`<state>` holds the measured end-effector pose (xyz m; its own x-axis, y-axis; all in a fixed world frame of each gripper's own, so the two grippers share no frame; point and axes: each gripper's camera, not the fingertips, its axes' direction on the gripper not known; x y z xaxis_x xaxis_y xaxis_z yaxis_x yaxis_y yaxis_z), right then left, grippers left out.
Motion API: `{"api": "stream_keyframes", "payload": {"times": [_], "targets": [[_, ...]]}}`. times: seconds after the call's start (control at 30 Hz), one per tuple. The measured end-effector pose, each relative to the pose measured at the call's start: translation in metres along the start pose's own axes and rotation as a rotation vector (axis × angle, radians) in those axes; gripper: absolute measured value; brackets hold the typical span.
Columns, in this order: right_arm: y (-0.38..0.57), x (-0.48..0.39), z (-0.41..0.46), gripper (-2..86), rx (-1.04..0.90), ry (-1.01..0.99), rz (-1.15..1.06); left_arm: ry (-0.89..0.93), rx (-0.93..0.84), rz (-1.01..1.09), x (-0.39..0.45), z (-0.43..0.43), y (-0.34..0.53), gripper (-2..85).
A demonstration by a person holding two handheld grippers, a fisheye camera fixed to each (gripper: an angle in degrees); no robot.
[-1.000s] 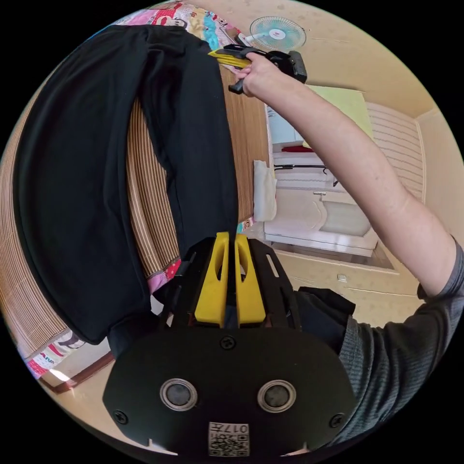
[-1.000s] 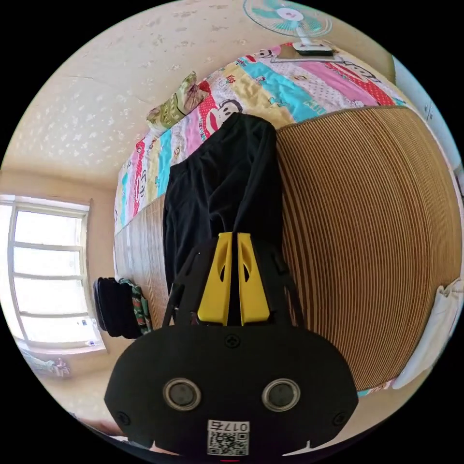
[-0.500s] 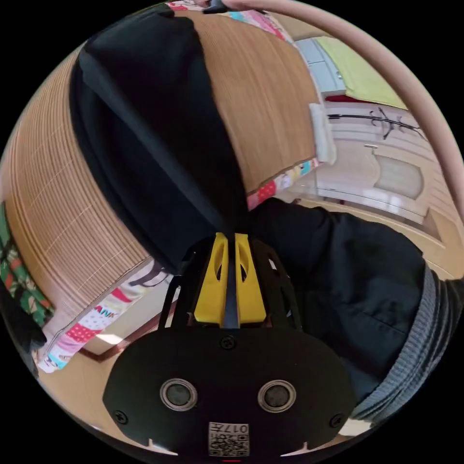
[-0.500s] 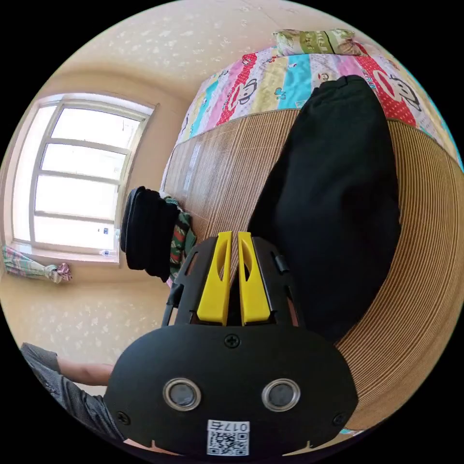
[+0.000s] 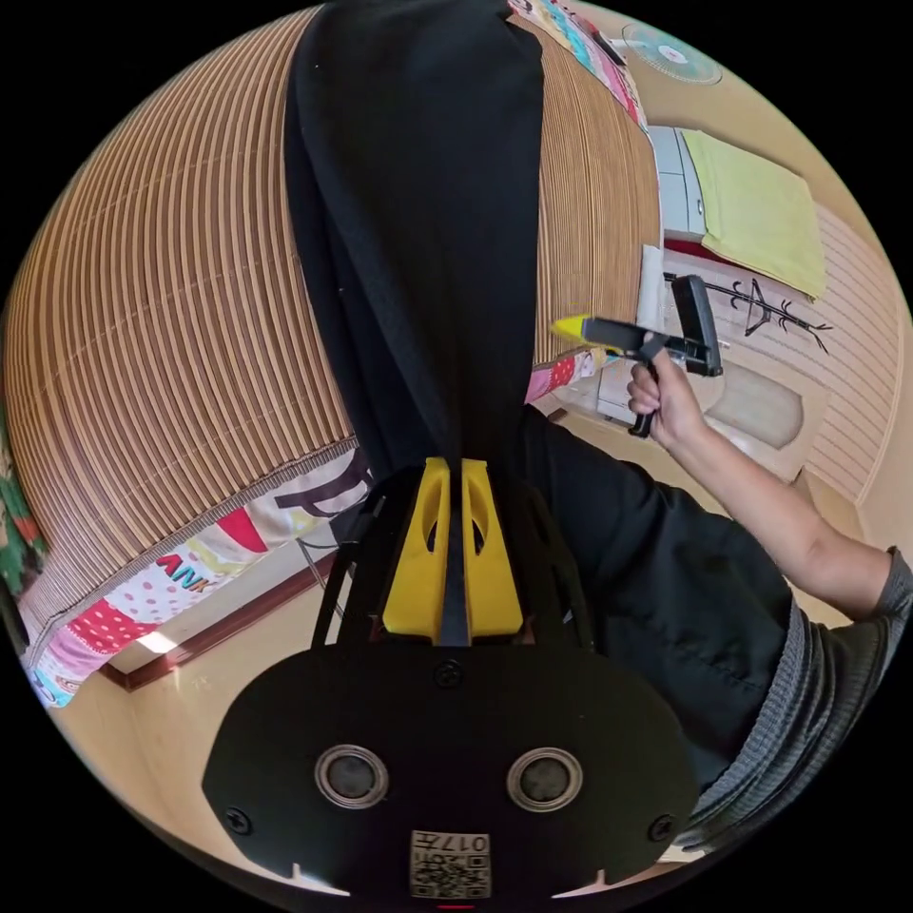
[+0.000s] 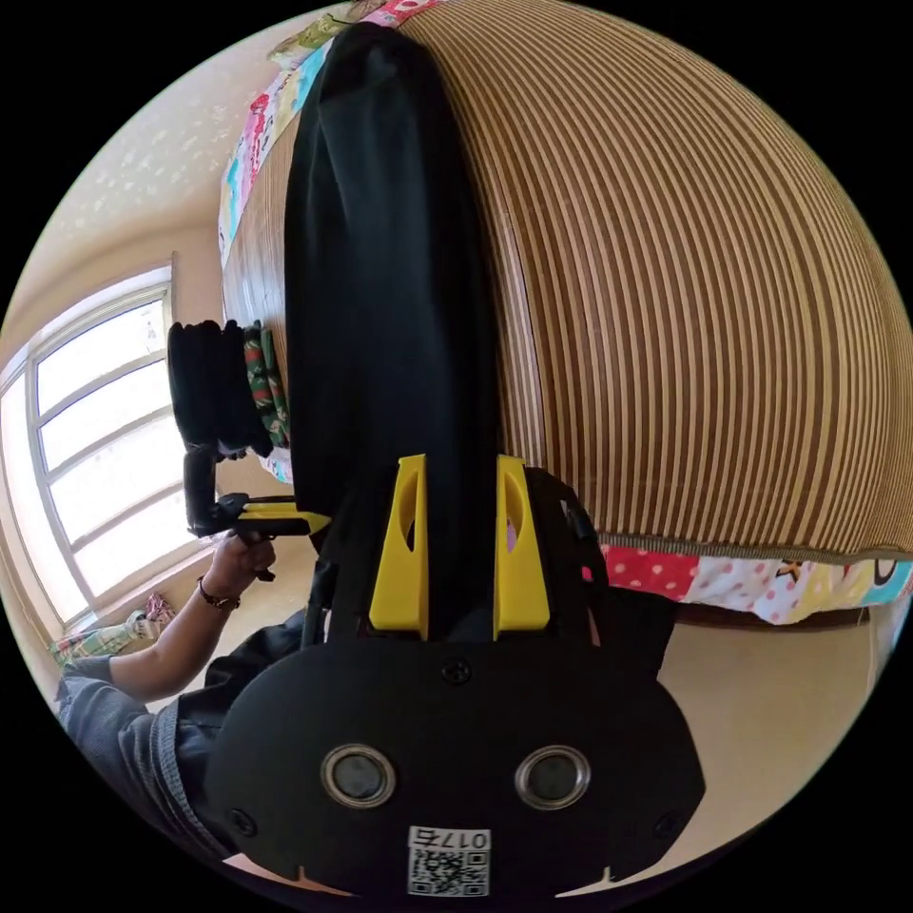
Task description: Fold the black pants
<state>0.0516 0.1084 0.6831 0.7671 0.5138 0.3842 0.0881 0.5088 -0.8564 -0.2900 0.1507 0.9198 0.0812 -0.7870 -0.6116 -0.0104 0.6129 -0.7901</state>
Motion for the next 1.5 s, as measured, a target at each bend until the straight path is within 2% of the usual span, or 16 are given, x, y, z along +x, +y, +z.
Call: {"api": "stream_keyframes", "payload": {"times": [0.13, 0.23, 0.43, 0.6, 0.8, 0.9, 0.97, 1.0, 1.03, 1.07, 1.1, 1.13, 1.23, 1.3, 1.4, 1.5], "targets": [[0.007, -0.021, 0.040, 8.1, -0.062, -0.057, 0.025, -0.043, -0.066, 0.016, 0.005, -0.009, -0.011, -0.7], [-0.003, -0.034, 0.051, 5.7, -0.096, 0.005, 0.062, -0.051, -0.100, 0.016, 0.003, -0.015, -0.017, -0.8], [-0.009, -0.048, 0.013, 7.0, 0.113, 0.129, 0.054, -0.013, -0.087, -0.026, -0.004, -0.035, -0.015, -0.8], [-0.025, -0.046, 0.022, 8.7, 0.072, 0.207, 0.029, -0.098, -0.092, -0.090, -0.004, -0.043, -0.012, -0.7], [-0.045, -0.028, 0.046, 9.8, -0.024, 0.075, 0.080, -0.155, -0.092, -0.111, 0.003, -0.059, -0.010, -0.6], [-0.046, -0.019, 0.048, 5.1, -0.084, 0.016, 0.075, -0.141, -0.112, -0.067, 0.006, -0.071, -0.008, -0.7], [-0.040, -0.022, 0.040, 3.8, -0.066, -0.037, -0.018, 0.004, -0.114, 0.031, 0.007, -0.088, -0.003, -0.7], [-0.033, -0.025, 0.034, 3.3, -0.047, -0.120, -0.130, 0.076, -0.098, 0.084, 0.009, -0.094, 0.000, -0.7], [-0.025, -0.023, 0.028, 3.0, -0.032, -0.245, -0.204, 0.241, -0.023, 0.231, 0.015, -0.111, 0.010, -0.8], [-0.021, -0.019, 0.025, 2.9, -0.026, -0.316, -0.213, 0.373, 0.049, 0.323, 0.015, -0.125, 0.024, -0.8], [-0.013, -0.006, 0.021, 2.7, -0.006, -0.441, -0.202, 0.424, 0.058, 0.337, 0.012, -0.128, 0.028, -0.8], [-0.005, 0.008, 0.016, 2.5, 0.027, -0.477, -0.175, 0.474, 0.042, 0.322, 0.002, -0.129, 0.033, -0.8], [0.009, 0.040, 0.010, 2.2, 0.058, -0.296, -0.039, 0.314, 0.017, 0.187, -0.024, -0.118, 0.047, -0.7], [0.007, 0.051, 0.018, 2.1, 0.039, -0.254, 0.023, 0.276, 0.029, 0.097, -0.034, -0.108, 0.051, -0.4], [-0.008, 0.047, 0.032, 2.4, 0.017, -0.116, 0.116, 0.196, 0.052, 0.000, -0.035, -0.099, 0.051, 0.5], [-0.028, 0.035, 0.042, 4.2, -0.058, 0.064, 0.149, 0.069, -0.009, -0.092, -0.036, -0.094, 0.049, 4.0]]}}
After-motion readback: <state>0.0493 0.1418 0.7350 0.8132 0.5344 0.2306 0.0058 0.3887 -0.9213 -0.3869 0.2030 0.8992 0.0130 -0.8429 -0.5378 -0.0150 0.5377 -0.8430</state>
